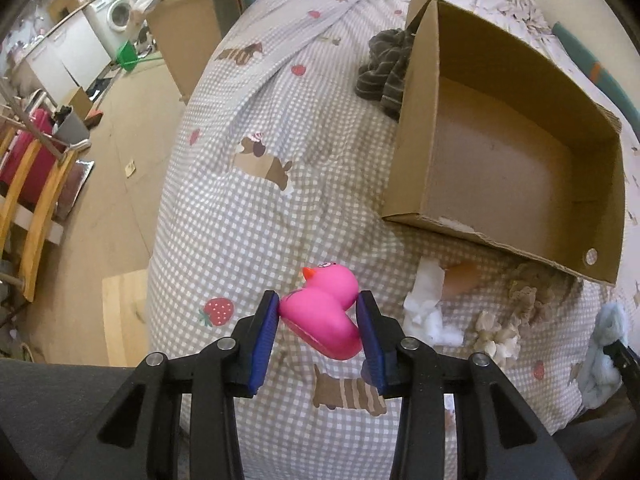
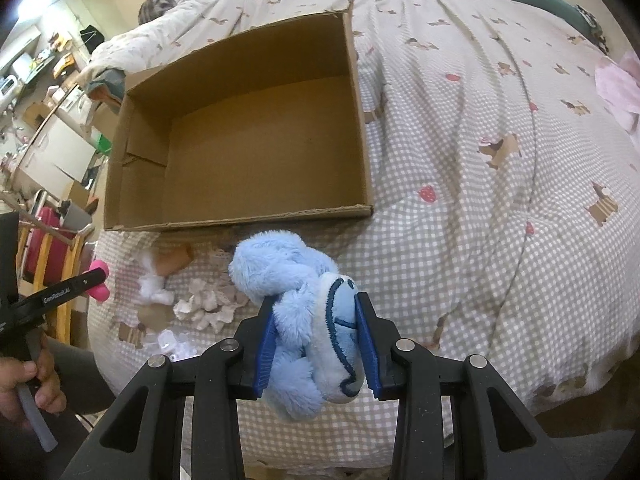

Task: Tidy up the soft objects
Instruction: 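Carry the blue scrunchie and pink duck over the cardboard box with both tools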

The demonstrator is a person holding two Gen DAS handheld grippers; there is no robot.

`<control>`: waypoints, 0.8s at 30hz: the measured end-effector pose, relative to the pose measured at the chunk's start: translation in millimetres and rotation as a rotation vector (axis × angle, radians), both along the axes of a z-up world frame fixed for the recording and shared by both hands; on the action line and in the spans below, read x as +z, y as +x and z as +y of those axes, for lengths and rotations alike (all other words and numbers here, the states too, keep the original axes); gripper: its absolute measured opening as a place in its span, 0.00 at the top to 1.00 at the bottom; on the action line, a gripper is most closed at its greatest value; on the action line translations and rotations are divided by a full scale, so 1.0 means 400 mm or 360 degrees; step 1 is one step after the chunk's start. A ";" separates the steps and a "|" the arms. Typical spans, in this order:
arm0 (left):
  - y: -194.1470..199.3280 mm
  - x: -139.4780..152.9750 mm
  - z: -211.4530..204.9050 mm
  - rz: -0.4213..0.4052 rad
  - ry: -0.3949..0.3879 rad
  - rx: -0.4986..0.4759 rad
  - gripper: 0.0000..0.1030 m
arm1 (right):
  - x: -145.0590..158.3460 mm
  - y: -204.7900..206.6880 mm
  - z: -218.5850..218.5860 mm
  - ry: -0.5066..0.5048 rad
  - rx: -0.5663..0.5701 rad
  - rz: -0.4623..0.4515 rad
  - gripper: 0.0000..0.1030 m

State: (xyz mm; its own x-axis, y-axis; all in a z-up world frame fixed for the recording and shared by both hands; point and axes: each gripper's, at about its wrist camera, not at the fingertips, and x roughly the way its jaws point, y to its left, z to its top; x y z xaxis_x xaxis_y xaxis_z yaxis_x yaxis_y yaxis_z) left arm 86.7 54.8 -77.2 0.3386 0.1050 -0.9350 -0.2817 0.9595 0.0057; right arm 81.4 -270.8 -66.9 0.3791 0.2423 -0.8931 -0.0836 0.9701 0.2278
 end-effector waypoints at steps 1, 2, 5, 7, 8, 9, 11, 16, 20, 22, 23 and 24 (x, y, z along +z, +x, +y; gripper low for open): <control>-0.003 0.007 -0.002 -0.0013 0.0001 0.0000 0.65 | 0.001 -0.002 0.001 0.0006 0.0005 -0.0003 0.62; -0.005 0.015 -0.005 -0.0026 -0.0004 0.0000 0.65 | 0.004 -0.004 0.001 0.0016 0.0010 -0.0009 0.62; -0.017 0.051 -0.007 -0.0075 -0.0009 0.0021 0.65 | 0.020 -0.013 0.001 0.0046 0.0023 -0.0043 0.62; -0.029 0.076 0.004 -0.0111 -0.0009 0.0038 0.65 | 0.043 -0.020 -0.003 0.0079 0.0017 -0.0100 0.62; -0.033 0.092 0.004 -0.0134 -0.0020 0.0046 0.65 | 0.062 -0.024 -0.006 0.0107 0.0015 -0.0148 0.62; -0.035 0.114 0.002 -0.0163 -0.0017 0.0047 0.65 | 0.081 -0.027 -0.009 0.0133 0.0016 -0.0192 0.62; -0.036 0.151 -0.002 -0.0226 -0.0007 0.0037 0.65 | 0.118 -0.028 -0.011 0.0170 0.0021 -0.0269 0.62; -0.024 0.252 -0.037 -0.0362 0.0014 -0.0051 0.65 | 0.203 -0.014 -0.001 0.0234 0.0039 -0.0425 0.62; 0.004 0.319 -0.075 -0.0442 0.0017 -0.0141 0.65 | 0.255 0.008 0.009 0.0281 0.0054 -0.0506 0.62; 0.023 0.337 -0.093 -0.0471 0.0026 -0.0188 0.65 | 0.276 0.024 0.011 0.0307 0.0055 -0.0544 0.62; 0.035 0.344 -0.103 -0.0484 0.0037 -0.0215 0.65 | 0.282 0.032 0.011 0.0320 0.0051 -0.0561 0.62; 0.050 0.353 -0.116 -0.0500 0.0054 -0.0244 0.65 | 0.290 0.043 0.011 0.0332 0.0046 -0.0573 0.62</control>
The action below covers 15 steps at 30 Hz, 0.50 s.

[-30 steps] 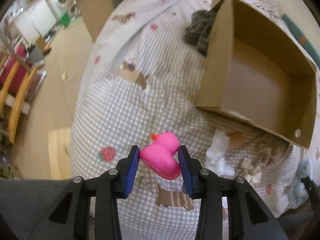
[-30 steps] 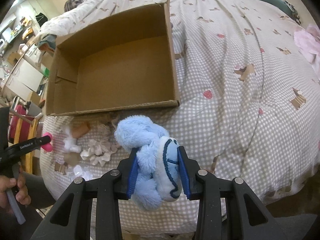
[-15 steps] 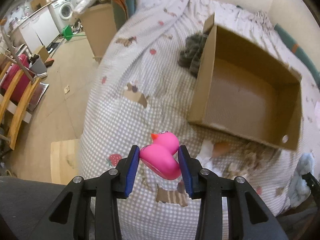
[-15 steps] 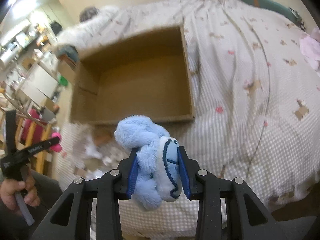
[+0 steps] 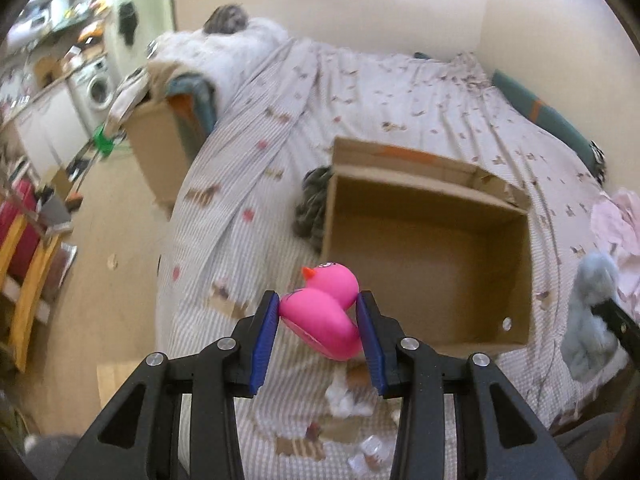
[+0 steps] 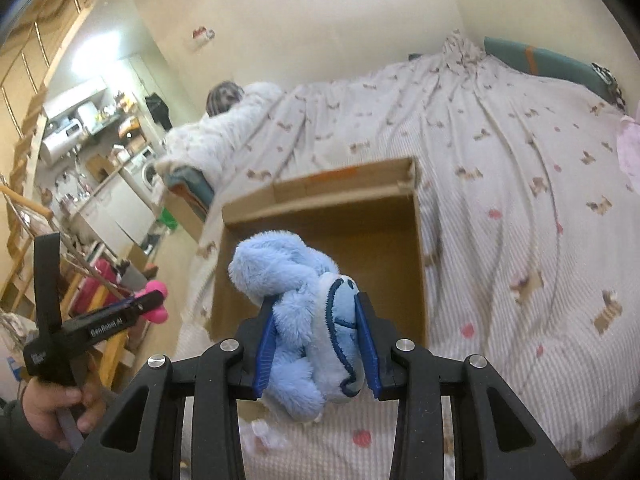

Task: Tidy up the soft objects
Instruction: 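Carry the blue scrunchie and pink duck over the cardboard box with both tools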

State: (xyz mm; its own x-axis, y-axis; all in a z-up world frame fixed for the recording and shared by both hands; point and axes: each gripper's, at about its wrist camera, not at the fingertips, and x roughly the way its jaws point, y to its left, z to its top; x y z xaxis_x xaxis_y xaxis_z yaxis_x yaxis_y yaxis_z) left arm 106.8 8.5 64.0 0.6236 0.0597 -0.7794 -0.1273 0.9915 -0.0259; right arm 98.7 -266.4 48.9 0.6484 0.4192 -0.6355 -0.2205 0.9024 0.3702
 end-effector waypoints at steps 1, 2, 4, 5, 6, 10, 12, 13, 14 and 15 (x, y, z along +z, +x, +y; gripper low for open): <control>0.013 0.008 -0.012 -0.0016 0.0018 -0.0022 0.65 | 0.004 0.015 0.000 0.0012 -0.0003 -0.0008 0.62; 0.023 0.010 -0.019 -0.0024 0.0028 -0.0034 0.65 | 0.007 0.026 0.002 0.0019 -0.0005 -0.0014 0.62; 0.052 0.008 -0.035 -0.0035 0.0046 -0.0066 0.65 | 0.009 0.054 0.008 0.0012 -0.0005 -0.0030 0.62; 0.065 0.006 -0.042 -0.0034 0.0049 -0.0076 0.65 | 0.007 0.068 0.011 0.0000 -0.0007 -0.0040 0.62; 0.082 0.000 -0.049 -0.0027 0.0051 -0.0086 0.65 | 0.004 0.080 0.013 -0.0006 -0.0010 -0.0045 0.62; 0.130 -0.039 -0.068 0.0006 0.0046 -0.0109 0.65 | -0.030 0.137 0.016 -0.0003 -0.0043 -0.0015 0.62; 0.152 -0.070 -0.075 0.0001 0.0028 -0.0126 0.65 | -0.060 0.160 0.014 -0.0020 -0.0074 0.0006 0.62; 0.161 -0.085 -0.079 0.0006 0.0021 -0.0137 0.65 | -0.078 0.170 0.009 -0.0024 -0.0093 0.0026 0.62; 0.169 -0.098 -0.080 0.0015 0.0021 -0.0144 0.65 | -0.098 0.177 0.003 -0.0012 -0.0111 0.0052 0.62; 0.178 -0.121 -0.083 0.0028 0.0027 -0.0148 0.65 | -0.115 0.183 -0.001 -0.0014 -0.0127 0.0081 0.62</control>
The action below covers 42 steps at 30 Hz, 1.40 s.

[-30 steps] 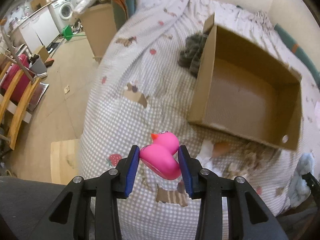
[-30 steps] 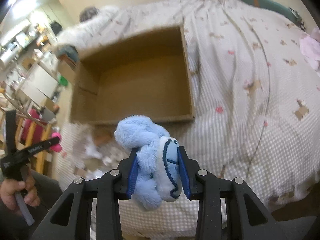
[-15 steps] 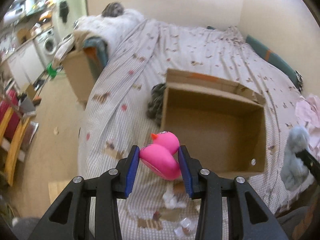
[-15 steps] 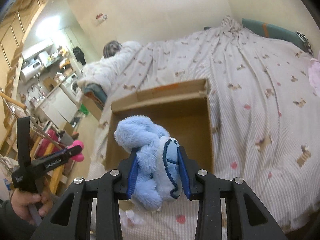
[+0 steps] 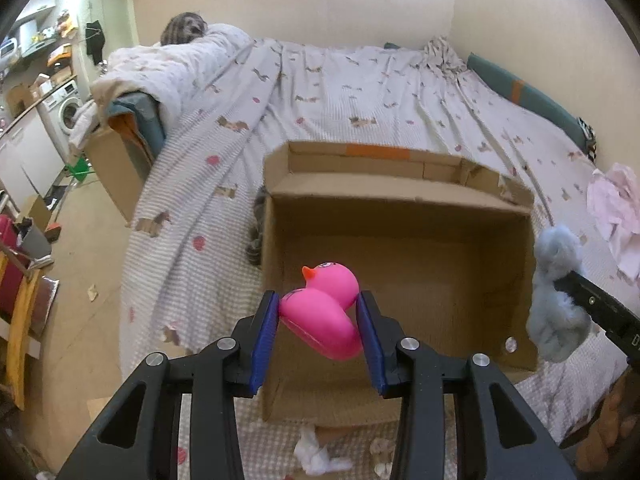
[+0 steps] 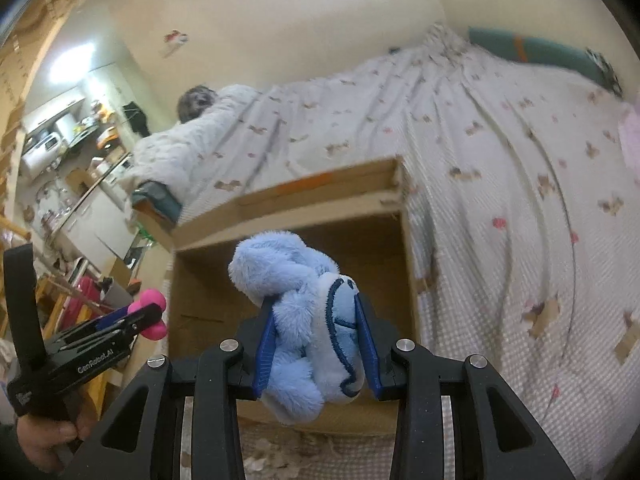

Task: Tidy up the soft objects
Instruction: 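Carry the blue scrunchie and pink duck over the cardboard box with both tools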

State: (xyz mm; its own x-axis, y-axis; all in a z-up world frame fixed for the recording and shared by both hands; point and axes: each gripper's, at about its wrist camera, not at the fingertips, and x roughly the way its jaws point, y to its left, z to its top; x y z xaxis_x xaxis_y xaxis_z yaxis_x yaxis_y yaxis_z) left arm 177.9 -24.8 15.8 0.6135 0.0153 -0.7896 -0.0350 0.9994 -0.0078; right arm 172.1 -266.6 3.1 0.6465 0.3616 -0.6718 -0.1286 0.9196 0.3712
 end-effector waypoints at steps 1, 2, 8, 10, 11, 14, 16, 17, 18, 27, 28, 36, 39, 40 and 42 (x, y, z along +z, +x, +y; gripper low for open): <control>0.007 -0.021 -0.002 0.0018 -0.0004 0.0001 0.65 | -0.014 0.007 -0.001 -0.0016 -0.0015 0.0030 0.62; 0.009 -0.036 -0.001 0.0034 -0.0016 0.0004 0.65 | -0.026 0.014 0.000 -0.0021 -0.0020 0.0055 0.62; 0.035 -0.113 -0.020 0.0125 0.0000 -0.0024 0.65 | -0.075 0.029 0.039 -0.0144 0.0066 0.0114 0.61; 0.035 -0.126 -0.028 0.0139 0.0025 -0.0043 0.65 | -0.088 0.031 0.054 -0.0198 0.0096 0.0132 0.61; 0.034 -0.129 -0.029 0.0142 0.0020 -0.0045 0.65 | -0.094 0.034 0.060 -0.0216 0.0107 0.0142 0.61; 0.030 -0.134 -0.033 0.0124 0.0031 -0.0040 0.65 | -0.110 0.040 0.070 -0.0236 0.0113 0.0184 0.61; 0.032 -0.133 -0.033 0.0122 0.0033 -0.0045 0.65 | -0.120 0.045 0.072 -0.0236 0.0112 0.0209 0.61; 0.033 -0.134 -0.034 0.0126 0.0033 -0.0048 0.65 | -0.124 0.046 0.075 -0.0251 0.0113 0.0218 0.61; 0.033 -0.135 -0.035 0.0132 0.0031 -0.0051 0.65 | -0.128 0.046 0.078 -0.0262 0.0116 0.0227 0.61; 0.033 -0.148 -0.045 0.0169 0.0016 -0.0077 0.64 | -0.163 0.049 0.086 -0.0327 0.0123 0.0329 0.60; 0.033 -0.149 -0.045 0.0174 0.0008 -0.0077 0.64 | -0.163 0.049 0.086 -0.0332 0.0123 0.0329 0.60; 0.033 -0.155 -0.042 0.0196 0.0001 -0.0062 0.64 | -0.165 0.051 0.091 -0.0338 0.0122 0.0338 0.58; 0.035 -0.160 -0.041 0.0212 -0.0003 -0.0060 0.64 | -0.166 0.049 0.093 -0.0341 0.0125 0.0339 0.58; 0.035 -0.161 -0.040 0.0216 -0.0007 -0.0058 0.64 | -0.167 0.049 0.093 -0.0340 0.0125 0.0338 0.57; 0.036 -0.163 -0.038 0.0225 -0.0023 -0.0060 0.64 | -0.167 0.049 0.092 -0.0335 0.0123 0.0334 0.56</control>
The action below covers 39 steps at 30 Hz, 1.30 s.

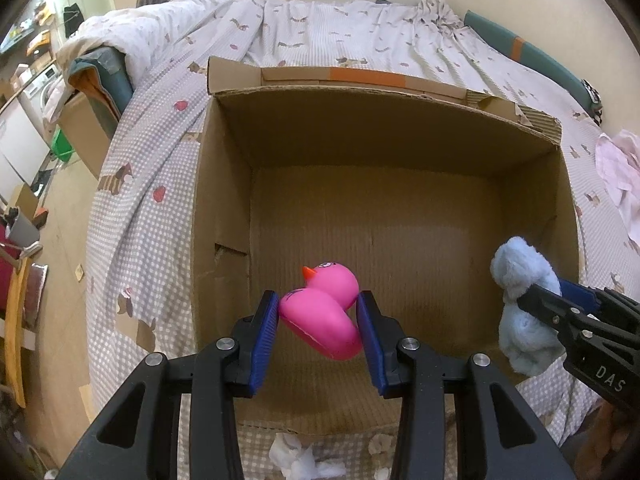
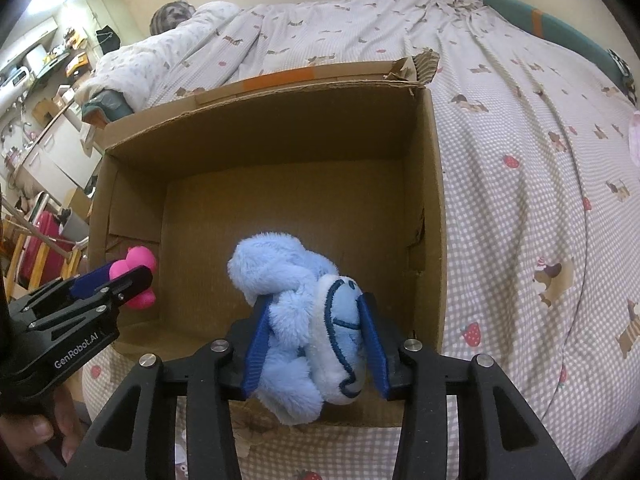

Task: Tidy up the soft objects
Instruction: 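Open both tools to drop the scrunchie and duck into the box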

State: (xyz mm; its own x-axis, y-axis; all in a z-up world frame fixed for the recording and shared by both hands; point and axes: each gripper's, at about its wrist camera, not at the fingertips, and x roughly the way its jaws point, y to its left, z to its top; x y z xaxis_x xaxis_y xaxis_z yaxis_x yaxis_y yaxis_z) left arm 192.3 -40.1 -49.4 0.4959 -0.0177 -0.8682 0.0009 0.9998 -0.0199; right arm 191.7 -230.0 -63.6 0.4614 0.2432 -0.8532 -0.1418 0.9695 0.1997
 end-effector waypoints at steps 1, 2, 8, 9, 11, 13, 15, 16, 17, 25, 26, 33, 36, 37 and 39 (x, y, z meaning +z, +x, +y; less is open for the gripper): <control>0.000 -0.001 0.000 0.0003 -0.0009 -0.0002 0.64 | 0.001 0.000 0.000 -0.0001 -0.0002 -0.0003 0.56; 0.001 -0.002 0.001 0.0008 -0.0019 -0.0003 0.64 | 0.001 0.001 0.000 -0.0001 -0.0002 -0.0004 0.56; -0.003 -0.017 -0.008 0.0052 -0.0007 -0.0017 0.64 | 0.001 0.004 -0.002 0.0016 0.0005 0.0002 0.54; -0.003 -0.019 -0.009 0.0056 -0.0006 -0.0019 0.64 | 0.002 0.005 -0.003 0.0022 0.0004 0.0000 0.50; -0.002 -0.021 -0.010 0.0059 -0.0001 -0.0024 0.64 | 0.005 0.004 -0.004 0.0045 0.0003 -0.0003 0.44; -0.004 -0.023 -0.015 0.0062 0.0003 -0.0029 0.64 | 0.009 0.003 -0.002 0.0056 0.0007 -0.0013 0.37; -0.003 -0.025 -0.014 0.0067 0.0003 -0.0032 0.64 | 0.014 0.002 -0.003 0.0078 0.0007 -0.0024 0.28; -0.004 -0.027 -0.015 0.0071 0.0005 -0.0033 0.64 | 0.017 0.001 -0.004 0.0094 0.0005 -0.0031 0.24; -0.004 -0.028 -0.016 0.0075 0.0007 -0.0033 0.64 | 0.020 0.002 -0.007 0.0122 0.0009 -0.0033 0.22; -0.001 -0.046 -0.025 0.0152 0.0007 -0.0036 0.45 | 0.037 0.000 -0.007 0.0102 -0.0002 -0.0086 0.05; -0.001 -0.045 -0.028 0.0150 0.0015 -0.0034 0.31 | 0.040 -0.001 -0.008 0.0106 -0.0009 -0.0095 0.02; -0.006 -0.011 -0.022 0.0063 0.0032 0.0003 0.25 | 0.053 -0.004 -0.026 0.0160 -0.0025 -0.0130 0.00; -0.011 0.007 -0.008 0.0020 0.0019 0.0031 0.25 | 0.059 -0.010 -0.036 0.0201 -0.0058 -0.0137 0.00; -0.014 0.011 -0.004 0.0011 0.0021 0.0043 0.25 | 0.060 -0.011 -0.039 0.0202 -0.0068 -0.0140 0.00; -0.024 0.023 0.007 -0.0007 0.0007 0.0064 0.25 | 0.062 -0.013 -0.042 0.0201 -0.0083 -0.0146 0.00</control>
State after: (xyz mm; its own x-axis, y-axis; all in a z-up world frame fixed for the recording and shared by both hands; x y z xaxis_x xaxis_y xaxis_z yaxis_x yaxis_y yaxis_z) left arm 182.6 -37.2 -40.0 0.5000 0.0059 -0.8660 -0.0390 0.9991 -0.0158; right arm 186.4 -246.9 -38.9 0.5507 0.3197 -0.7710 -0.1153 0.9440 0.3091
